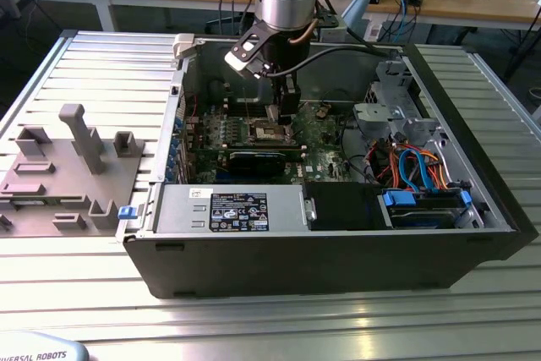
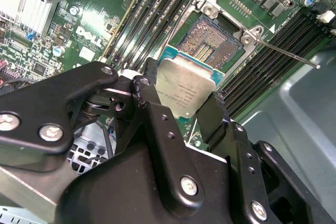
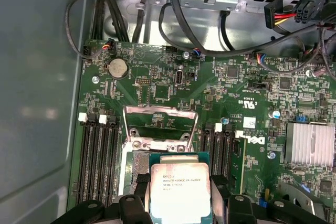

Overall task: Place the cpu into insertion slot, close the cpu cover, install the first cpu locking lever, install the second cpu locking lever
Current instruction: 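Place the cpu into insertion slot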

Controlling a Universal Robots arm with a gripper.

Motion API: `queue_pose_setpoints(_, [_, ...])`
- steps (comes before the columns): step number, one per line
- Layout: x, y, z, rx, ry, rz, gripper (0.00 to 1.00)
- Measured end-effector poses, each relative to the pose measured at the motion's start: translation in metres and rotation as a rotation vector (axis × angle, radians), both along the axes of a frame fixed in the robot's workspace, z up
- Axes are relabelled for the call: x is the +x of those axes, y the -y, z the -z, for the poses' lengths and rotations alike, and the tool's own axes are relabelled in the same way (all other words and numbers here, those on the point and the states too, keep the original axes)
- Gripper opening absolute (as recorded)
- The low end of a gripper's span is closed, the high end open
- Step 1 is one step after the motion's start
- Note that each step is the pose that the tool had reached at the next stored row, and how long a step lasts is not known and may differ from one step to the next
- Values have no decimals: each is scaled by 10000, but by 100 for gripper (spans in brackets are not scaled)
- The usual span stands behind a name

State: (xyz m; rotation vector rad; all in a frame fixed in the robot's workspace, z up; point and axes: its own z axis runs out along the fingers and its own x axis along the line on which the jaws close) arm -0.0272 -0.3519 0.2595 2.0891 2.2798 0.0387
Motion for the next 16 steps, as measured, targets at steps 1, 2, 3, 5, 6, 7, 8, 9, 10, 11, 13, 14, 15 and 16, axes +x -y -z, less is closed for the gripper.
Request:
queue_pose_setpoints(1, [0, 0, 0, 0, 0, 5, 55])
queue_pose_setpoints(2, [0, 0, 0, 0, 0, 9, 55])
queue_pose_setpoints(3, [0, 0, 0, 0, 0, 16, 55])
queue_pose_setpoints(5, [0, 0, 0, 0, 0, 25, 55])
queue_pose_setpoints(6, [0, 0, 0, 0, 0, 31, 55])
queue_pose_setpoints(7, [0, 0, 1, 0, 0, 48, 55])
queue_pose_setpoints(8, [0, 0, 1, 0, 0, 63, 55])
queue_pose_setpoints(9, [0, 0, 1, 0, 0, 80, 55])
queue_pose_setpoints(10, [0, 0, 2, 0, 0, 95, 55])
queue_pose_setpoints(11, [0, 0, 2, 0, 0, 125, 55])
queue_pose_setpoints(13, [0, 0, 3, 0, 0, 158, 55])
queue_pose_setpoints(14, [0, 0, 3, 0, 0, 164, 55])
queue_pose_setpoints(15, [0, 0, 3, 0, 0, 170, 55])
queue_pose_setpoints(16, [0, 0, 3, 0, 0, 174, 55])
